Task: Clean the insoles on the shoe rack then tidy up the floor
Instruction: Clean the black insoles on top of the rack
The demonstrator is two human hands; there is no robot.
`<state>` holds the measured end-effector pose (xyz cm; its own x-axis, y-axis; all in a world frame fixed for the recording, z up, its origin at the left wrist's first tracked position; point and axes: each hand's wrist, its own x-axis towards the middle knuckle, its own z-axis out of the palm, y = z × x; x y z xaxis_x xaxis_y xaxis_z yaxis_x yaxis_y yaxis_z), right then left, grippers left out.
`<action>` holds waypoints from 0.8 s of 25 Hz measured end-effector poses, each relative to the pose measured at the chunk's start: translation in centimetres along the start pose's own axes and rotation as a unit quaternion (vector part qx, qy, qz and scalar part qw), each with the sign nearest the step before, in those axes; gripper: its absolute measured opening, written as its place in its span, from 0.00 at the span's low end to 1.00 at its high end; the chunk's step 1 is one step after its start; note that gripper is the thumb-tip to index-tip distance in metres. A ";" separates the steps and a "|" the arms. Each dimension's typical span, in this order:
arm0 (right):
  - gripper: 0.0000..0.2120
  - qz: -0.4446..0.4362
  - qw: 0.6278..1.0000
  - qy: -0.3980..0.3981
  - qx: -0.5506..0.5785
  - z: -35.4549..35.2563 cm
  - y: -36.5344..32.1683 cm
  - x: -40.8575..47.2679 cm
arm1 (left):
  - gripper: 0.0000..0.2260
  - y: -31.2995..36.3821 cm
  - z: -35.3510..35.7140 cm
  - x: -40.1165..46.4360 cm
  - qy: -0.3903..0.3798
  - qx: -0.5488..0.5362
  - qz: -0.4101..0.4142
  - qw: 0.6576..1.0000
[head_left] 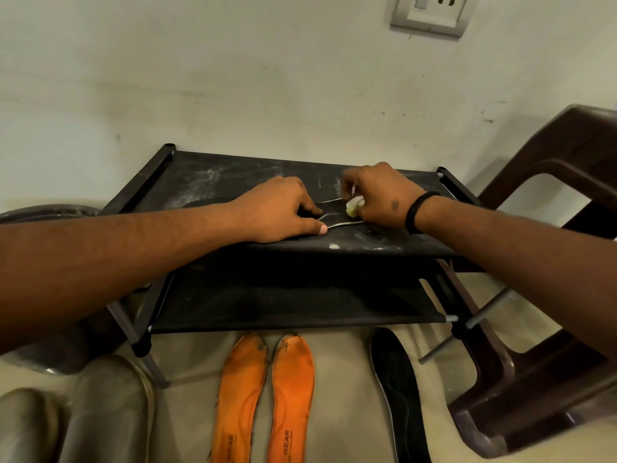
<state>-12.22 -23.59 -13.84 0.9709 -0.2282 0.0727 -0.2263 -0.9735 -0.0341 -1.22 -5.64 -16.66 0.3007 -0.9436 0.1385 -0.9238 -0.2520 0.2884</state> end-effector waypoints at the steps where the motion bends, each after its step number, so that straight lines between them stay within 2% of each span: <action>1: 0.10 0.017 1.000 0.008 -0.010 -0.1 0.3 0.3 | 0.21 0.0 0.0 0.0 0.000 -0.001 -0.002 1.000; 4: 0.09 0.044 0.999 -0.016 -0.022 -0.1 0.1 0.8 | 0.21 0.2 -0.1 -0.2 -0.002 -0.008 -0.003 1.000; 8: 0.09 -0.014 0.998 -0.058 -0.020 0.2 -1.2 -0.2 | 0.20 0.0 0.0 -0.1 0.005 -0.005 -0.002 1.000; 13: 0.08 0.056 0.998 -0.020 -0.032 -0.2 0.5 0.3 | 0.20 0.3 -0.2 -0.3 -0.001 -0.013 -0.003 1.000; 18: 0.11 -0.007 0.998 -0.058 -0.005 0.0 -1.0 -0.9 | 0.20 -0.1 0.1 -0.2 0.007 -0.007 -0.001 1.000; 20: 0.11 -0.001 0.998 -0.058 -0.001 -0.2 -0.6 -0.9 | 0.20 0.0 0.1 0.0 0.007 -0.007 -0.001 1.000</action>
<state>-13.02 -22.78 -13.64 0.9741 -0.2221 -0.0435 -0.2236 -0.9741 -0.0330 -1.24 -5.63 -16.77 0.3052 -0.9402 0.1510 -0.9199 -0.2501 0.3021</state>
